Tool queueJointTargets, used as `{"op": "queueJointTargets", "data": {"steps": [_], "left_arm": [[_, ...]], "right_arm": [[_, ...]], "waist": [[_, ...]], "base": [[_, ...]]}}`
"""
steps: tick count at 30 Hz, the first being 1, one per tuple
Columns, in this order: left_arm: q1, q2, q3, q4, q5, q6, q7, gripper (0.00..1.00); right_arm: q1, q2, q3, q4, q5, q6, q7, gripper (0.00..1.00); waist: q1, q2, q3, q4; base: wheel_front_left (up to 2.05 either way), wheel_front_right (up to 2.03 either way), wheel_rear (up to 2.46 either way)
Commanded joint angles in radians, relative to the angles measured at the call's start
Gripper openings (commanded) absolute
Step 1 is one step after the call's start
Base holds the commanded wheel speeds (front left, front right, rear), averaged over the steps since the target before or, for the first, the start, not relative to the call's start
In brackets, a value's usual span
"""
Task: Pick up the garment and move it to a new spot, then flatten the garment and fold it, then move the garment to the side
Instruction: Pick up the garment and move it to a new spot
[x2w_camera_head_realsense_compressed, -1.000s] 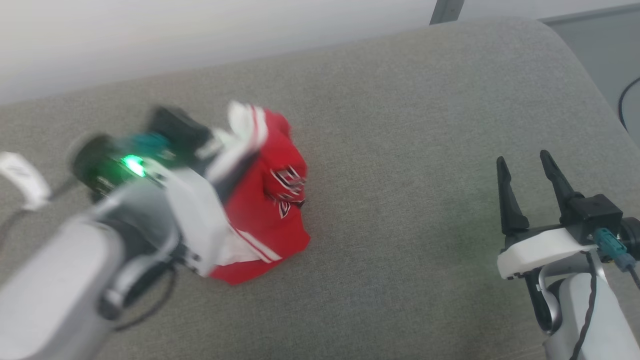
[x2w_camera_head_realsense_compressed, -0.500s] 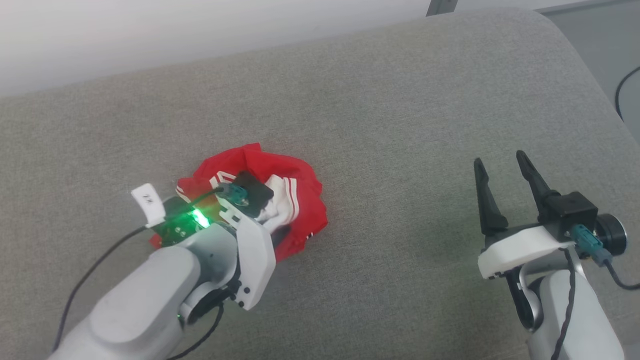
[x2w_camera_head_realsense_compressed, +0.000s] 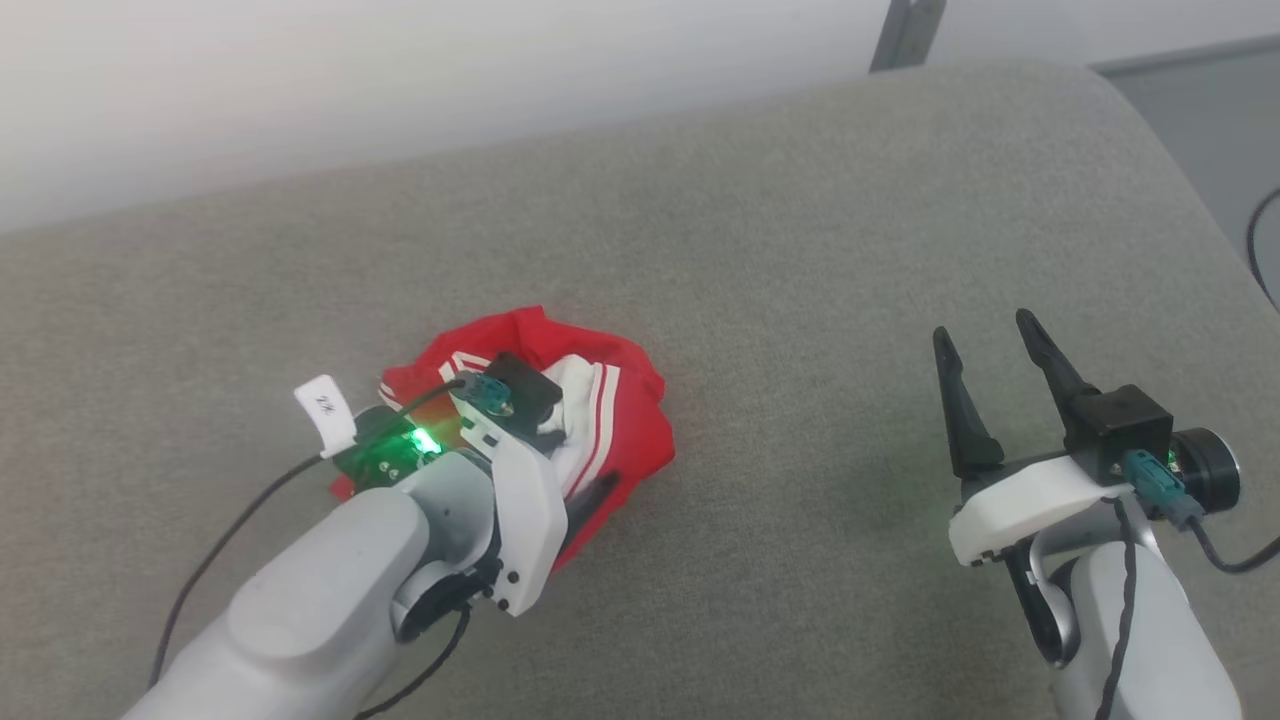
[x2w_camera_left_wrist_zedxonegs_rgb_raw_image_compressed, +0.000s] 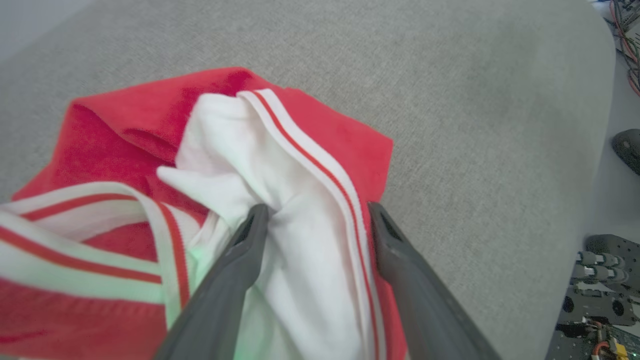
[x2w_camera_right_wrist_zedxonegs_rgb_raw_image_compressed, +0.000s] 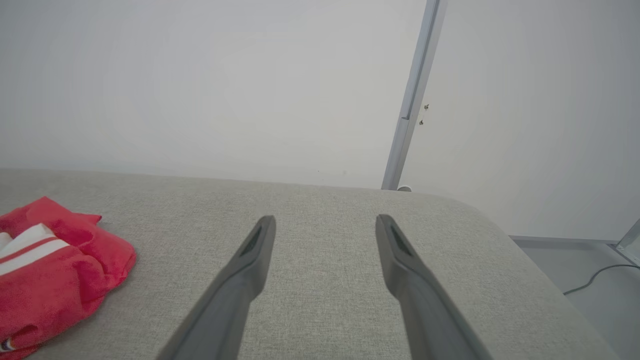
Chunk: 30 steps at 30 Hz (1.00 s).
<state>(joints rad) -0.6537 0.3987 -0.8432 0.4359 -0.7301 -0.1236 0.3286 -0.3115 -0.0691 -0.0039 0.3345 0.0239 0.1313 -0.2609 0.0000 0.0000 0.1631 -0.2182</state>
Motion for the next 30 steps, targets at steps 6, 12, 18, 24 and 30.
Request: {"op": "queueJointTargets", "data": {"steps": [6,12,18,24,30], "left_arm": [[0.021,0.054,0.036,-0.062,-0.027,0.000,-0.088,1.00],[0.089,0.136,0.112,-0.140,-0.049,0.043,-0.194,1.00],[0.172,0.212,0.197,-0.197,-0.074,0.092,-0.300,1.00],[0.295,0.293,0.300,-0.245,-0.103,0.150,-0.448,1.00],[0.439,0.345,0.416,-0.269,-0.145,0.195,-0.569,1.00]], "right_arm": [[0.024,-0.033,0.014,0.018,0.014,-0.001,-0.006,1.00],[0.050,-0.056,0.021,0.023,0.030,-0.001,-0.006,1.00],[0.072,-0.068,0.017,0.018,0.036,-0.001,-0.006,1.00],[0.095,-0.081,0.004,0.000,0.034,-0.001,-0.007,1.00],[0.129,-0.092,-0.022,-0.033,0.028,-0.001,-0.006,1.00]], "waist": [[0.0000,0.0000,-0.079,0.046],[0.0000,0.0000,-0.124,0.088],[0.0000,0.0000,-0.148,0.123],[0.0000,0.0000,-0.164,0.159],[0.0000,0.0000,-0.180,0.184]], "base": [[0.00,0.00,0.00],[0.00,0.00,0.00],[0.00,0.00,0.00],[0.00,0.00,0.00],[0.00,0.00,0.00]]}}
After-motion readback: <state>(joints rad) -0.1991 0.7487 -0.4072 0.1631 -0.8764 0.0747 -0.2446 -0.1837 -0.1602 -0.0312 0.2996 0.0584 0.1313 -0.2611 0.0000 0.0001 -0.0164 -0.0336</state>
